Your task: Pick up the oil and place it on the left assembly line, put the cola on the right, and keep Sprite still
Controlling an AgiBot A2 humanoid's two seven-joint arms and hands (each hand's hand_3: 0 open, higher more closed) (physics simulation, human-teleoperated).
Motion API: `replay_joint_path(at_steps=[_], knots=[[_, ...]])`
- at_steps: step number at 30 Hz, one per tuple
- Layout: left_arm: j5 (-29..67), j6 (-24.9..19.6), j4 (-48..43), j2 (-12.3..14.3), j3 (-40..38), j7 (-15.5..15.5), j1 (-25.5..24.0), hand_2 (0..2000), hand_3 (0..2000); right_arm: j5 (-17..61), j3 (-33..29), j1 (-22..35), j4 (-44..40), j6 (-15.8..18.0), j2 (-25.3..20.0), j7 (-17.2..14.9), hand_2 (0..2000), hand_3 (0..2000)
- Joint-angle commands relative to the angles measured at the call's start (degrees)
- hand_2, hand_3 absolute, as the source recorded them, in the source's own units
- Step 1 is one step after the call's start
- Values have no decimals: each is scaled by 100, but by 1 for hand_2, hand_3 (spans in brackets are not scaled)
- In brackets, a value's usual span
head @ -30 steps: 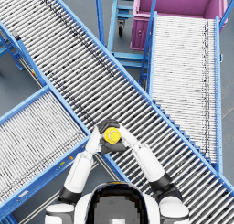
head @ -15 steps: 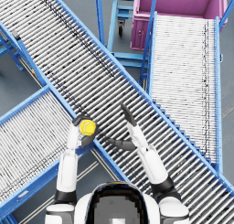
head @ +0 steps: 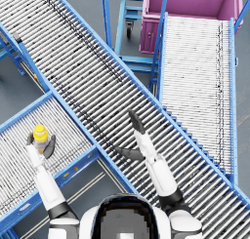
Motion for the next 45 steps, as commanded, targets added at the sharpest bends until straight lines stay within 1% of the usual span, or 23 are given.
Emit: replay_joint_path(at_steps=[1,2,3,4,5,7,8,10,12,14,15,16,17,20,23,26,30,33,34,35,37,45], knots=[[0,48,437,-132,-892,-1,125,0,367,0,75,112,-90,0,-107,0,0,0],[-1,82,567,-201,-1058,-3,182,0,40,0,49,100,-80,0,-111,0,0,0],[-1,107,401,-211,-1177,-3,180,0,0,0,49,115,-115,0,-138,0,0,0],[-2,124,207,-246,-1335,-4,197,0,0,0,42,111,-115,0,-148,0,0,0],[-2,137,-4,-329,-1447,-4,252,0,0,0,7,78,-71,0,-136,0,0,0],[-2,152,-387,-408,-1467,-5,293,0,0,0,-54,68,-49,0,-155,0,0,0],[-3,157,-746,-372,-1360,-5,257,0,0,0,-118,76,-53,0,-174,0,0,0],[-4,162,-1247,-267,-990,-5,166,0,0,0,-283,100,-3,0,-171,0,0,0],[-4,165,-1657,-280,-577,-5,165,0,0,0,-575,197,-23,0,-167,0,0,0],[-3,167,-1862,-361,-230,-5,215,0,0,-1,-882,311,-69,0,-51,0,0,0],[-2,167,-1953,-432,3,-5,264,0,0,-1,-1034,379,-77,0,-30,0,0,0],[-2,167,-2020,-541,265,-5,345,0,0,-1,-693,184,-65,-1,-96,0,0,0],[-2,168,-2021,-623,502,-5,415,0,0,-1,-1443,443,-180,-1,-179,0,0,0],[-1,168,-2096,-870,1316,-5,697,0,0,-2,-1898,476,-146,-1,-171,0,0,0],[0,168,-2221,-1052,2046,-5,1045,0,0,-3,-2412,497,-69,-1,-152,0,0,0],[1,168,-2243,-1090,2572,-5,1355,0,0,-4,-2803,429,-9,-1,-149,0,0,0],[2,168,-2356,-981,2971,-5,1552,0,0,-5,-3186,417,-33,-1,-134,0,0,0],[2,168,-2366,-905,3279,-5,1745,0,0,-6,-3283,363,3,-1,-136,0,0,0],[2,168,-2324,-931,3021,-5,1527,0,0,-6,-3139,326,-23,-1,-143,0,0,0],[3,168,-2332,-917,3098,-5,1572,0,0,-6,-3181,316,-18,-1,-143,0,0,0],[-123,187,-2312,-928,3108,13,1508,0,0,-61,-3101,251,-36,17,-83,-19,0,0],[-1281,350,-2208,-1061,3433,176,1329,0,0,-530,-2531,-100,-143,179,494,-182,0,0]])
